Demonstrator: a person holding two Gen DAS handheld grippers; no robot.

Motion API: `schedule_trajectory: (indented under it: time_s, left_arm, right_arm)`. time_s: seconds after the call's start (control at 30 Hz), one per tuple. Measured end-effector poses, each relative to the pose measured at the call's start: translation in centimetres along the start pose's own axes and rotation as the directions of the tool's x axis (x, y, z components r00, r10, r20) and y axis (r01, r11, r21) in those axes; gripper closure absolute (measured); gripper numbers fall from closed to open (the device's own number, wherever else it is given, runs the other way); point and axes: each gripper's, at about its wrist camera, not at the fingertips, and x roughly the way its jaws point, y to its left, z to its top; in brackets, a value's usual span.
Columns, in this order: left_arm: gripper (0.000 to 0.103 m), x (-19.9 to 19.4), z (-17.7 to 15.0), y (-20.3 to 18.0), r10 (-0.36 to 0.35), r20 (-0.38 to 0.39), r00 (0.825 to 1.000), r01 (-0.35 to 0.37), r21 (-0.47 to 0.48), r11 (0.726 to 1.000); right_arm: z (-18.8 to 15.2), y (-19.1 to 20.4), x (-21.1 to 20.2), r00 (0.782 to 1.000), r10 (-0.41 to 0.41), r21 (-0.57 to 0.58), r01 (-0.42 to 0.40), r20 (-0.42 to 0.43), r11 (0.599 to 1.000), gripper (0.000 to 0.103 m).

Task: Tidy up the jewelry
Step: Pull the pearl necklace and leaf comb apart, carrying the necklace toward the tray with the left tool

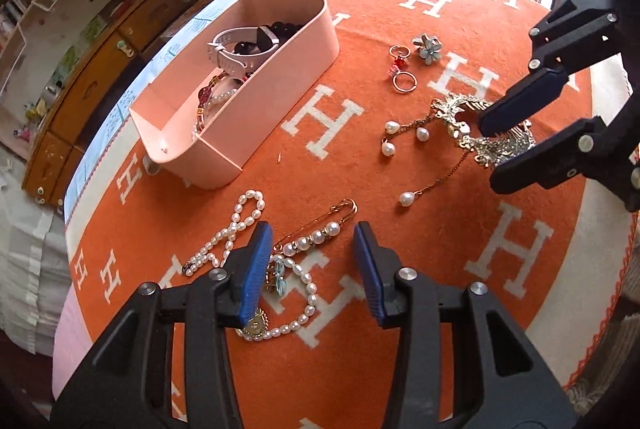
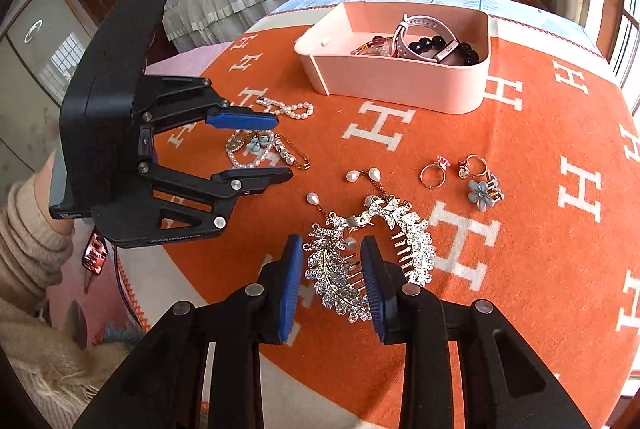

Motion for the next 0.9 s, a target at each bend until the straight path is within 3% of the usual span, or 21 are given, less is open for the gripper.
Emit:
schedule_trajectory:
  time_s: [0.2, 0.4, 0.57, 0.9]
  left_arm:
    - [0.064, -1.1, -0.4, 1.6, -0.039, 0.029, 0.999, 0.041, -0.074, 0.996]
    - [0.079, -0.9, -1.9, 3.8, -0.055, 0.013, 0.998, 0.056, -0.171, 0.984]
    - [0.082, -0.7, -2.4, 4.5, -0.073, 0.023, 0.997, 0.076, -0.210, 0.975]
    - [0.082, -0.2, -2.8, 5.4, -0.093, -0.024, 0.995, 0.083, -0.272, 0.959]
  right_arm:
    - [-0.1, 1.5, 1.1, 0.998, -0.061, -0.091, 0.060, -0.001, 0.994, 0.074]
    - [-0.3, 1.9, 1.2, 0.999, -0.047, -0.095, 0.047, 0.002, 0.994, 0.075]
    - [-0.3, 1.9, 1.5, 0.999, -0.041, -0.094, 0.042, 0.005, 0.995, 0.075]
    - [-0.4, 2.0, 1.3, 0.999, -0.034, -0.087, 0.035, 0.013, 0.996, 0.075]
